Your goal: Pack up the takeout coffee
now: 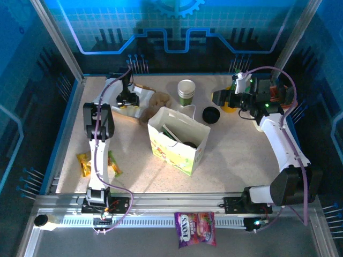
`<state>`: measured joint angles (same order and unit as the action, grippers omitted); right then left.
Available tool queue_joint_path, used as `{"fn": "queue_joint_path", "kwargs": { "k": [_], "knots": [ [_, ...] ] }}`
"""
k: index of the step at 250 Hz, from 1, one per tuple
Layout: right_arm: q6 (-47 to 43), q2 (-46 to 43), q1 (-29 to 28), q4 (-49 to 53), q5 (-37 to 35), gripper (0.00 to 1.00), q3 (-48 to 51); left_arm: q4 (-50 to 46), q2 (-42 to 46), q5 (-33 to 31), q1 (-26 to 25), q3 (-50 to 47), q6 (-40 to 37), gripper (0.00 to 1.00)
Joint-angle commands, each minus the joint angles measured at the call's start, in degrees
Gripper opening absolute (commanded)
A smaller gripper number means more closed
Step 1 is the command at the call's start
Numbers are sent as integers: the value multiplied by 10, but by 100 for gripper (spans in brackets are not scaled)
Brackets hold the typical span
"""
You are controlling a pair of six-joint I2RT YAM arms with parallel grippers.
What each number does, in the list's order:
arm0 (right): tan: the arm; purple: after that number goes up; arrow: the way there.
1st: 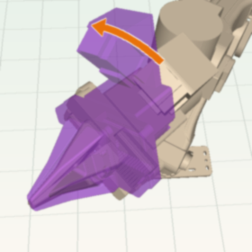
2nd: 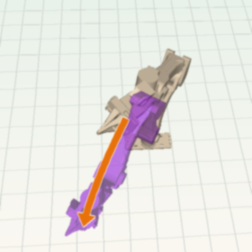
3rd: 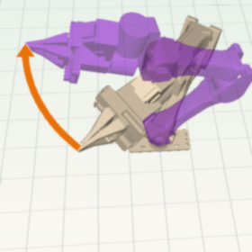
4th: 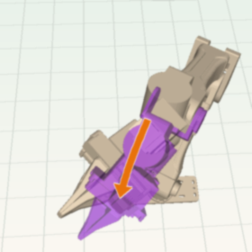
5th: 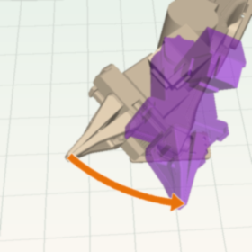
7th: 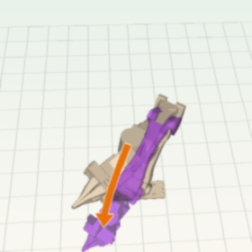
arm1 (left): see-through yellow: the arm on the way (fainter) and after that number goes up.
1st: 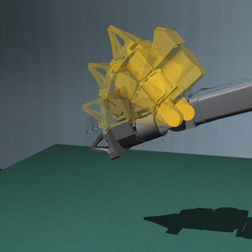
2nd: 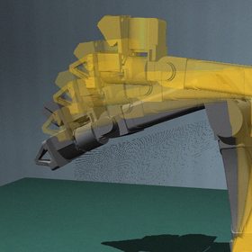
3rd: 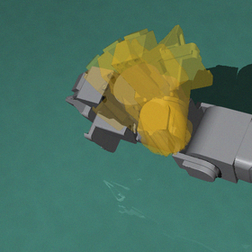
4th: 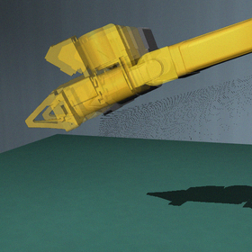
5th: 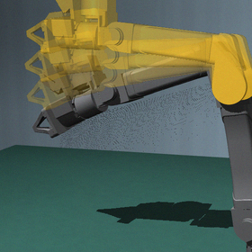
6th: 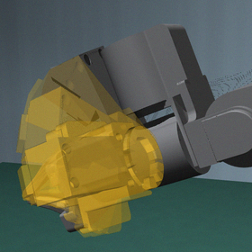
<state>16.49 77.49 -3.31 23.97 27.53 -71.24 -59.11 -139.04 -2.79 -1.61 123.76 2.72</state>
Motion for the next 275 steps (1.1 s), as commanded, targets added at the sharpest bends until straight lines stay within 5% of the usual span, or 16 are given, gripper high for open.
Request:
{"fn": "queue_joint_path", "kwargs": {
  "k": [1, 275],
  "knots": [
    [-8, 4, 5, 5, 16, 80, 4, -27, -18, 10, 4, 21, -4, 54],
    [-9, 6, 4, 13, 16, 81, 1, -47, 11, 25, 37, 52, -9, 27]
  ]
}}
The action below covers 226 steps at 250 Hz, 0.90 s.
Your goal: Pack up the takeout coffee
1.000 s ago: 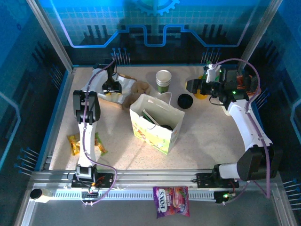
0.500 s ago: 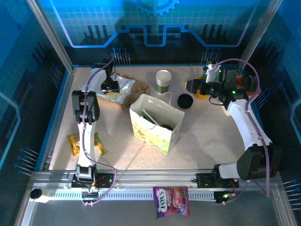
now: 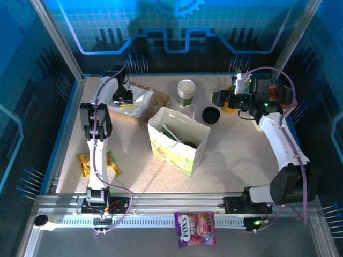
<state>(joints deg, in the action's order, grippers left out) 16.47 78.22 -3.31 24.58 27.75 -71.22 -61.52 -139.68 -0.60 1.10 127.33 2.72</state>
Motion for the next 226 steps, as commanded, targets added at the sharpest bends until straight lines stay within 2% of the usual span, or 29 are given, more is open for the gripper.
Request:
{"fn": "queue_joint_path", "kwargs": {
  "k": [1, 125, 171, 226],
  "knots": [
    [-8, -2, 4, 7, 14, 81, 1, -23, 17, 3, 10, 17, -9, 27],
    [-10, -9, 4, 11, 14, 82, 3, -25, 77, -15, 17, 8, -18, 18],
    [-7, -10, 4, 9, 17, 82, 4, -21, 113, -17, 17, -2, -22, 12],
    [-6, -14, 3, 8, 19, 82, 4, -18, 180, -31, 16, -13, -30, 11]
  ]
}}
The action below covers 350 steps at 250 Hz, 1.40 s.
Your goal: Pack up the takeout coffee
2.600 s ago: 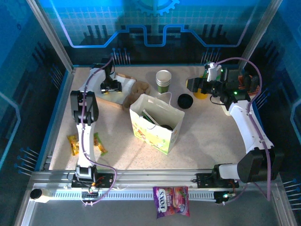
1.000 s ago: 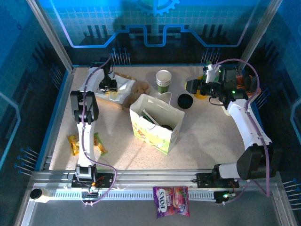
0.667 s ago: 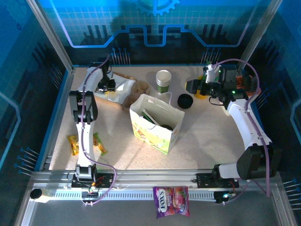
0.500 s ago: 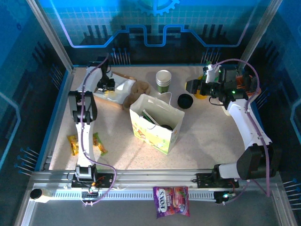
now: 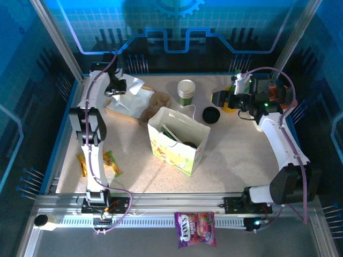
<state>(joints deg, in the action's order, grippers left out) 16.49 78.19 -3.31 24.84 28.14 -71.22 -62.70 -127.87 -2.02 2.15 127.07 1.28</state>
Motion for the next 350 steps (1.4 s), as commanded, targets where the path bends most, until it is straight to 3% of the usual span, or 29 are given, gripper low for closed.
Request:
{"fn": "queue_joint_path", "kwargs": {
  "k": [1, 64, 103, 151, 208, 250, 291, 350],
  "knots": [
    [-6, -14, 3, 6, 15, 82, 4, -6, 64, -17, 6, -11, -16, 11],
    [-6, -16, 1, 4, 20, 82, 2, 52, 219, -42, -10, -88, -67, 10],
    [-3, -17, -1, 3, 28, 82, 1, 102, 324, -55, -45, -158, -115, 10],
    [-2, -37, -7, 8, 25, 82, 2, 153, 433, -98, -132, -236, -205, 10],
    [-3, -61, -14, 22, 14, 82, 6, 221, 554, -134, -286, -352, -332, 10],
    [-9, -78, -23, 38, 0, 82, 15, 255, 592, -156, -394, -395, -383, 10],
    [-18, -103, -24, 56, -16, 82, 27, 260, 569, -194, -482, -393, -423, 10],
    [-31, -139, -21, 78, -45, 83, 40, 220, 517, -188, -520, -387, -426, 11]
  ]
}}
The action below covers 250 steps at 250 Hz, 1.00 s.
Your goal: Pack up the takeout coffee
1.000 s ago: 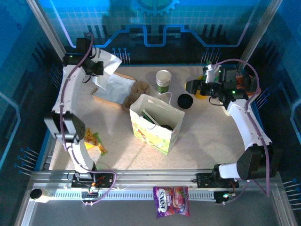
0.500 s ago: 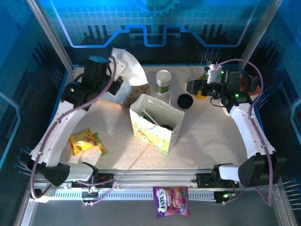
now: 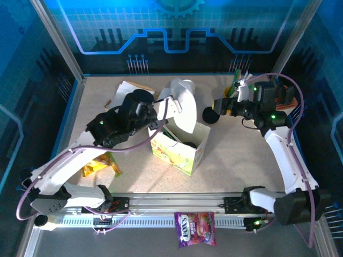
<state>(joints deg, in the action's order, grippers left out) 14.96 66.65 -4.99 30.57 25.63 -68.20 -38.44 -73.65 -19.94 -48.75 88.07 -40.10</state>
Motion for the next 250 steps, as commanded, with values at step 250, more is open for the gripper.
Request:
{"fn": "queue_joint_path", "kwargs": {
  "k": [250],
  "knots": [
    [2, -36, -20, 8, 23, 83, 19, 1, 18, 84, 35, -57, 147, 44]
  ]
}}
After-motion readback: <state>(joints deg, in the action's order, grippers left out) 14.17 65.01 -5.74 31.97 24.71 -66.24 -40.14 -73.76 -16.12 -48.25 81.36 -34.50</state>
